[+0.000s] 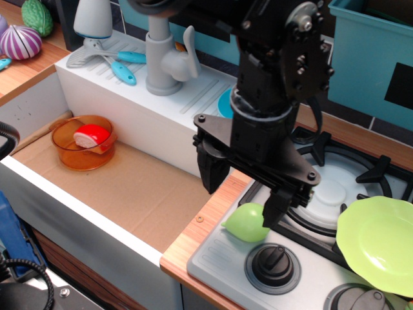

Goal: Put pear in bowl

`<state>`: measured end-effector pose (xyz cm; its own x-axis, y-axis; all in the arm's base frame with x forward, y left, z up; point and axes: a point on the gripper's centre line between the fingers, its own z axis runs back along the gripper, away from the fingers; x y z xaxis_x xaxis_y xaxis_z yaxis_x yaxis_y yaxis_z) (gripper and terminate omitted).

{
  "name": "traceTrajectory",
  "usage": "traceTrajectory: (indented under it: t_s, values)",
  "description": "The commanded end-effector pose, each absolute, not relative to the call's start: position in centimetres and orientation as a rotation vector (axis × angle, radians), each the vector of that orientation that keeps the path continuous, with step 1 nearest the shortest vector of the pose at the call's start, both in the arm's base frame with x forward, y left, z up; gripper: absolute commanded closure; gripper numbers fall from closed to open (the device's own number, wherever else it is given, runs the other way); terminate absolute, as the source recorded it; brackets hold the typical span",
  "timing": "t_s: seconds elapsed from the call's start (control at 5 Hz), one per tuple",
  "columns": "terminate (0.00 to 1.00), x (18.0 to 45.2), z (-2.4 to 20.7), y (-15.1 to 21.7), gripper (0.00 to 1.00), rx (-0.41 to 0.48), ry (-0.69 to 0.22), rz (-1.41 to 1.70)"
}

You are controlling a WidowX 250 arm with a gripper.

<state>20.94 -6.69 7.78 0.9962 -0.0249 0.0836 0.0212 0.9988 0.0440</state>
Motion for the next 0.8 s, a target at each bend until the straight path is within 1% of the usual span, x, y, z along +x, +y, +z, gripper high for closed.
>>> traceTrajectory:
  t_s: [0.0, 0.2, 0.4, 0.6]
  values:
    - [0.0, 20.9, 7.8, -6.7, 0.0, 0.043, -0.084, -0.023]
    - [0.0, 21.7, 6.8, -7.1, 0.0, 0.046, -0.122, 0.012]
    - [0.0, 22.3, 6.4, -7.7, 0.0, 0.045, -0.143, 0.024]
    - [0.0, 22.4, 5.5, -7.2, 0.0, 0.022, -0.172, 0.021]
